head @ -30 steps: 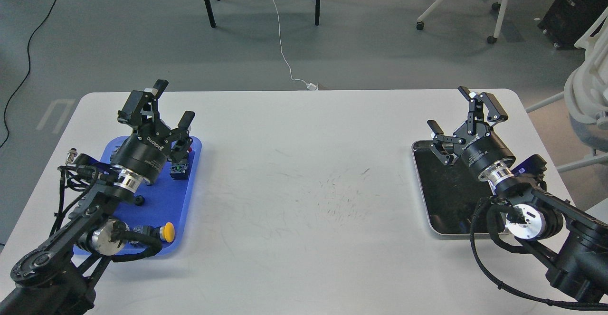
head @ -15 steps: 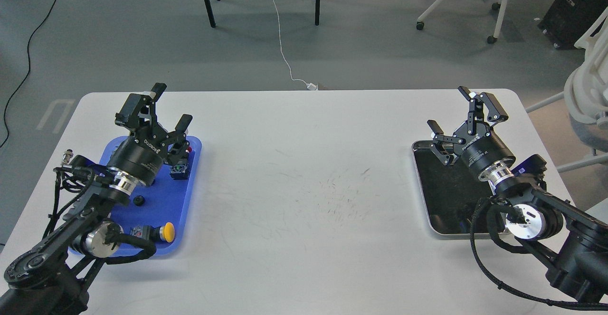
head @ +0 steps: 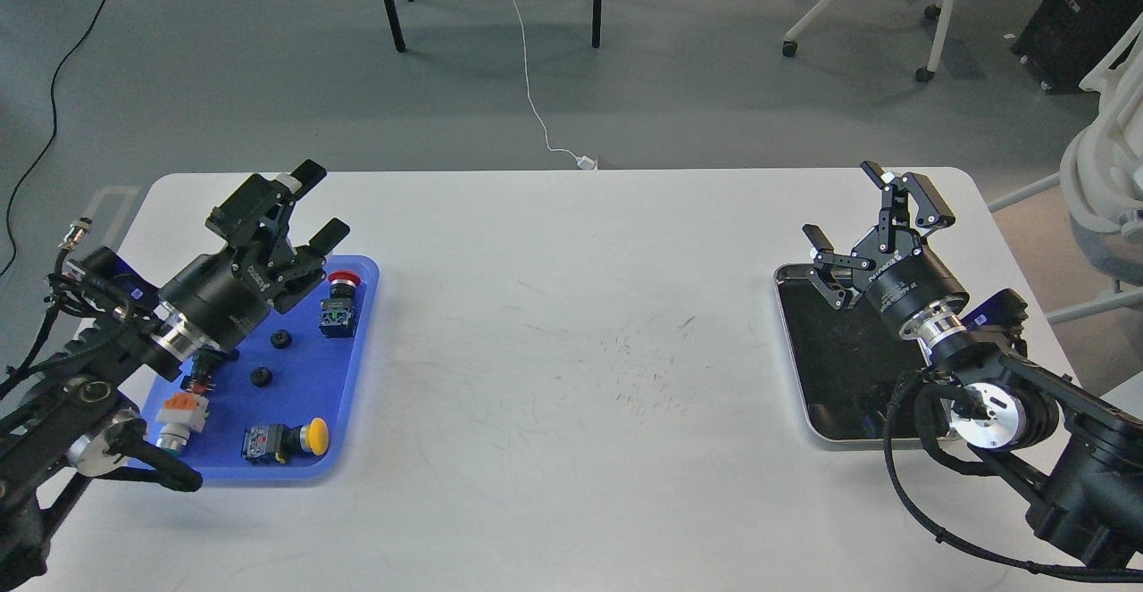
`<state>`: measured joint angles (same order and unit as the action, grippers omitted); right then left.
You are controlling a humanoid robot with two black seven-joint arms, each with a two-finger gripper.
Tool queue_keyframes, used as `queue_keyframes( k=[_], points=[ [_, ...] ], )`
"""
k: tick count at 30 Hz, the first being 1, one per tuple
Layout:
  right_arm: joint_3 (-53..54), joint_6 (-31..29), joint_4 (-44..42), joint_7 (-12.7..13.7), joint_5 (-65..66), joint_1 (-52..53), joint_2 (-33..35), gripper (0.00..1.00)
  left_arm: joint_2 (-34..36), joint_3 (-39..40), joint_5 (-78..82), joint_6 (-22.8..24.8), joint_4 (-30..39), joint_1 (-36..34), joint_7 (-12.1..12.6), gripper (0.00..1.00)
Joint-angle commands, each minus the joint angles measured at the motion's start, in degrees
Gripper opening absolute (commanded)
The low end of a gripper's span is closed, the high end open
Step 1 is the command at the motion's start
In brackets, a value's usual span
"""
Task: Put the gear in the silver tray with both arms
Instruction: 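Reach into the blue tray and grasp a small black gear with left gripper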
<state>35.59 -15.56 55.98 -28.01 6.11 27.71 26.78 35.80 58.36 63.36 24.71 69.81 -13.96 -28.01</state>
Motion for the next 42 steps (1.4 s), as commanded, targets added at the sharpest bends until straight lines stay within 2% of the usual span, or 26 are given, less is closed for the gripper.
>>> queue_keyframes(
  k=[1,5,7,12,17,23,36,42],
  points=[
    [0.0,0.0,0.0,0.0,0.0,0.2,0.0,0.99,6.6,-1.2,15.8,1.0,1.8,-2.3,0.0,0.98],
    [0.0,0.0,-0.1,0.0,0.0,0.2,0.0,0.99,14.6,-9.3,33.4,0.1,1.9,-7.5,0.0,0.98],
    [0.0,0.0,-0.1,0.0,0.0,0.2,0.0,0.99,16.2,-14.1,41.5,-1.5,1.6,-11.0,0.0,0.98],
    [0.0,0.0,0.1,0.0,0.0,0.2,0.1,0.99,16.1,-26.5,56.2,-10.8,-3.5,-18.6,0.0,0.95],
    [0.0,0.1,0.1,0.0,0.0,0.2,0.6,0.99,13.5,-35.0,56.7,-11.4,-6.4,-24.1,0.0,0.86],
    [0.0,0.0,0.1,0.0,0.0,0.1,1.2,0.99,11.2,-36.6,56.5,-11.4,-11.2,-24.2,0.0,0.69],
    [-0.1,0.0,0.1,0.0,0.0,-0.1,1.1,0.99,8.8,-37.0,56.9,-11.8,-17.9,-23.7,0.0,0.72],
    [-0.1,0.0,0.1,0.0,0.0,-0.1,1.1,0.99,8.8,-38.7,56.8,-12.8,-18.0,-23.7,0.0,0.7]
  ],
)
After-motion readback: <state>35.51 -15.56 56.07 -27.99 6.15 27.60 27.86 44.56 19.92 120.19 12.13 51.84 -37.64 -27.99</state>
